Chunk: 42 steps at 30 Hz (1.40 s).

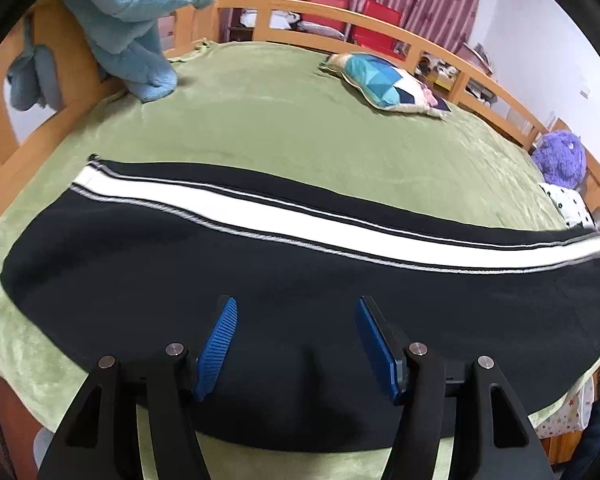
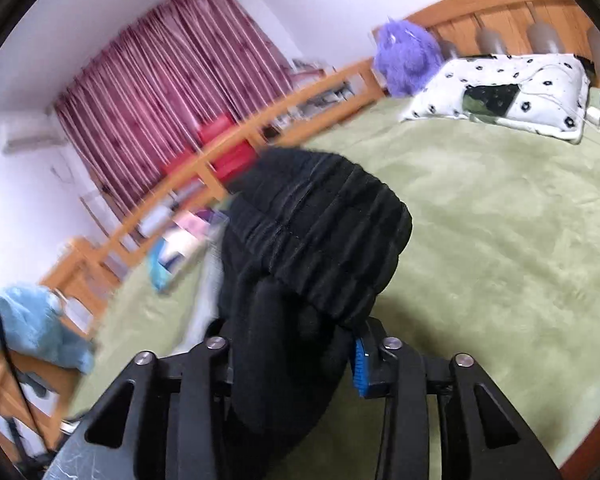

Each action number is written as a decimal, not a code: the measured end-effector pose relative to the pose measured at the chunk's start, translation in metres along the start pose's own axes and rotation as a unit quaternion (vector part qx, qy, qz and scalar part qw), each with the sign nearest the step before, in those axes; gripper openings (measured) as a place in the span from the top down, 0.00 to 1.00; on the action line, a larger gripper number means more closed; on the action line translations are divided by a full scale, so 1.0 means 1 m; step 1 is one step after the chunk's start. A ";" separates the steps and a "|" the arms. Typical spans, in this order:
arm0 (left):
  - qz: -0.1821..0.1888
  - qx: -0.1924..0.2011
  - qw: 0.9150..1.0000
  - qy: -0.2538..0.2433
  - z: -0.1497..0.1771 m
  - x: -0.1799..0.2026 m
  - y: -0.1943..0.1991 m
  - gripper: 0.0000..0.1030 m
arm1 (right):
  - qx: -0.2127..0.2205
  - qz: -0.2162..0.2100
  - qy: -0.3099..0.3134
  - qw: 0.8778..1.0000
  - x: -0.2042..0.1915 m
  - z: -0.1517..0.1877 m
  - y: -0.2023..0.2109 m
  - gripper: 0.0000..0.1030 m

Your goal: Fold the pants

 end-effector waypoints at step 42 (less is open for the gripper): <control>-0.023 0.006 0.995 0.094 -0.116 -0.235 -0.051 0.60 | -0.092 0.147 0.206 0.963 -0.178 0.203 0.069 0.43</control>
Point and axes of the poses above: each gripper's, at about its wrist camera, not at the fingertips, and y roughly against the way its jaws point, x to its right, z to its underside, the point moved 8 cm from there along -y, roughly the way its jaws point, and after that the axes turned 11 degrees about z, right-handed, at the moved point
